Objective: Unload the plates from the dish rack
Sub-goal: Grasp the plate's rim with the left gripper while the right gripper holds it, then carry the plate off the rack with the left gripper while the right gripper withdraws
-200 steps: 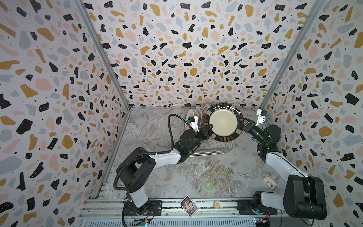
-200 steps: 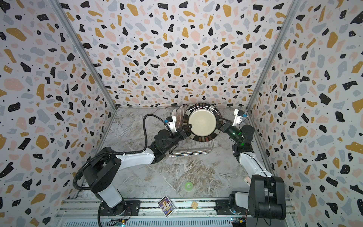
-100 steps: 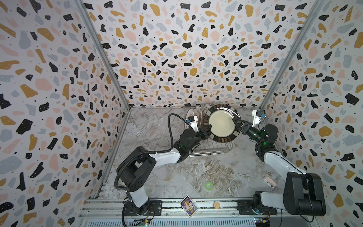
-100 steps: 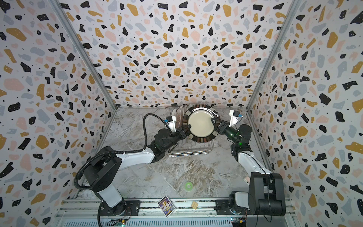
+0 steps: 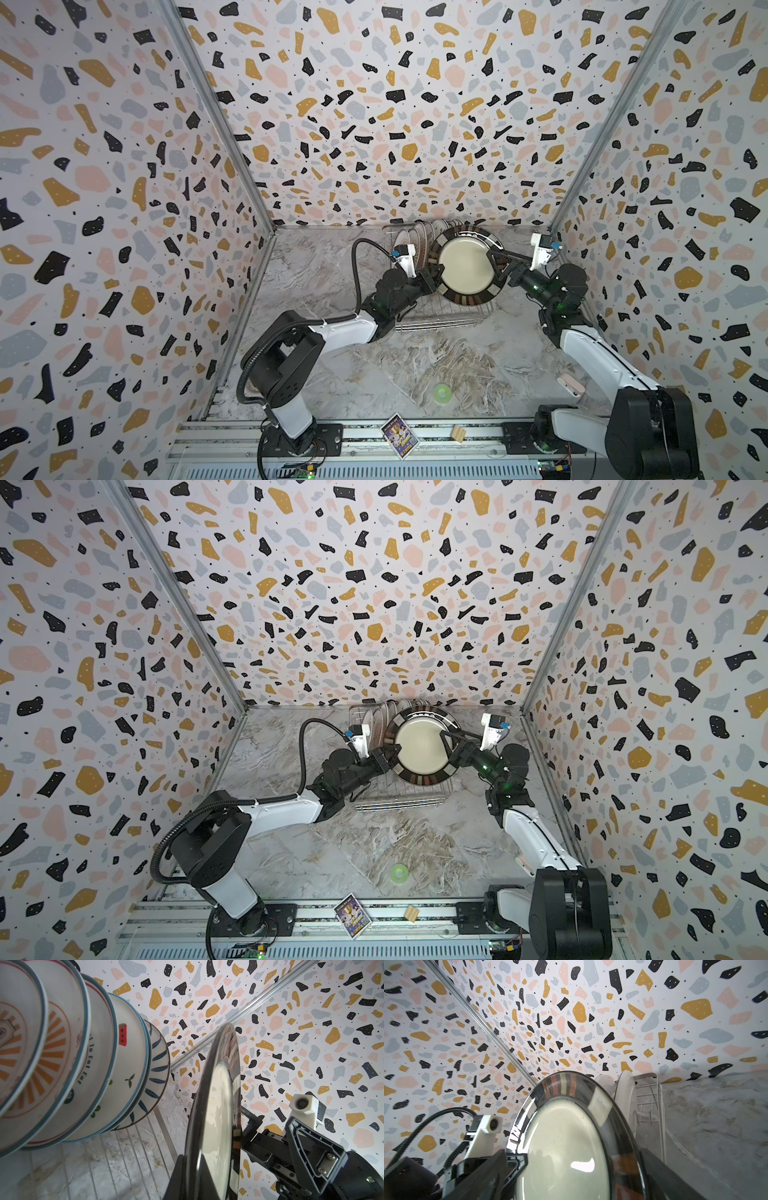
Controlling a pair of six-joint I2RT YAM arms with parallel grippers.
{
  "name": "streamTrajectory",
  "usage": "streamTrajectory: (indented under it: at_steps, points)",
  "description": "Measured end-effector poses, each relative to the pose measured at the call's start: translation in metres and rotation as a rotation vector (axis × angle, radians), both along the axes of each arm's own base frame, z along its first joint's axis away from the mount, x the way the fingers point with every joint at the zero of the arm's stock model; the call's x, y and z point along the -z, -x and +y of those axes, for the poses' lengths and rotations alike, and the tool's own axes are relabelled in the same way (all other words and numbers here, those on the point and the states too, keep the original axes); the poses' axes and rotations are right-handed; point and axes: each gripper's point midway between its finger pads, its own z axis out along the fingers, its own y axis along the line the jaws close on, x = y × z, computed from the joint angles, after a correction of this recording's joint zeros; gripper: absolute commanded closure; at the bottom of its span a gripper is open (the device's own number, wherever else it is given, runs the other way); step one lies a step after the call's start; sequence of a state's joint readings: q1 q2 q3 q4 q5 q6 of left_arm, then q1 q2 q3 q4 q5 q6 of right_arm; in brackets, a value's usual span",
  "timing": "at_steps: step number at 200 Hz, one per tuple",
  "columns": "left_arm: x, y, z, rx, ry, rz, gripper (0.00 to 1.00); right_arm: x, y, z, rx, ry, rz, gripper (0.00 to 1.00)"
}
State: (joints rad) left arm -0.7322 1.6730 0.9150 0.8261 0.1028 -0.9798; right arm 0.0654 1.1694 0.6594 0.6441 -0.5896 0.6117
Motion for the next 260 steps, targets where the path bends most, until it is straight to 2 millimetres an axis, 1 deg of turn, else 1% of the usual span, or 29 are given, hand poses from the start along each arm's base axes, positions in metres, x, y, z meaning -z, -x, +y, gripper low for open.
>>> streamTrajectory:
  at_steps: [33,60,70,88,108,135,147,151,179,201,225,234,260]
  points:
    - [-0.010,0.005,0.020,-0.029,0.006,-0.007,1.00,-0.002,0.002,0.004,0.062,0.066,-0.029,0.01]
    - [-0.024,0.011,0.035,-0.047,0.025,-0.029,1.00,0.000,0.001,0.006,0.090,0.093,-0.031,0.01]
    - [-0.029,0.011,0.044,-0.060,0.032,-0.037,1.00,0.000,0.001,0.007,0.096,0.103,-0.036,0.01]
    - [-0.034,0.012,0.057,-0.066,0.055,-0.040,1.00,-0.002,0.005,0.018,0.070,0.112,-0.054,0.01]
    - [-0.030,0.006,0.081,-0.094,0.087,-0.026,1.00,-0.007,0.012,0.034,0.027,0.117,-0.086,0.01]
    - [-0.017,-0.002,0.121,-0.182,0.089,0.009,1.00,-0.017,0.025,0.062,-0.042,0.133,-0.145,0.01]
    - [-0.014,-0.004,0.139,-0.227,0.085,0.017,1.00,-0.021,0.031,0.073,-0.069,0.141,-0.168,0.01]
    - [-0.015,-0.005,0.145,-0.241,0.087,0.017,1.00,-0.022,0.032,0.076,-0.074,0.144,-0.175,0.01]
    - [-0.023,-0.002,0.186,-0.334,0.112,-0.008,1.00,-0.037,0.043,0.112,-0.145,0.173,-0.245,0.01]
    - [-0.029,0.003,0.213,-0.406,0.129,-0.028,1.00,-0.040,0.045,0.139,-0.177,0.204,-0.274,0.01]
    - [-0.029,0.007,0.240,-0.492,0.130,-0.029,1.00,-0.035,0.043,0.170,-0.215,0.240,-0.277,0.01]
    - [-0.028,0.007,0.248,-0.517,0.128,-0.026,1.00,-0.032,0.041,0.180,-0.230,0.255,-0.274,0.01]
    - [-0.014,0.006,0.272,-0.602,0.126,0.009,1.00,-0.020,0.037,0.210,-0.273,0.293,-0.260,0.01]
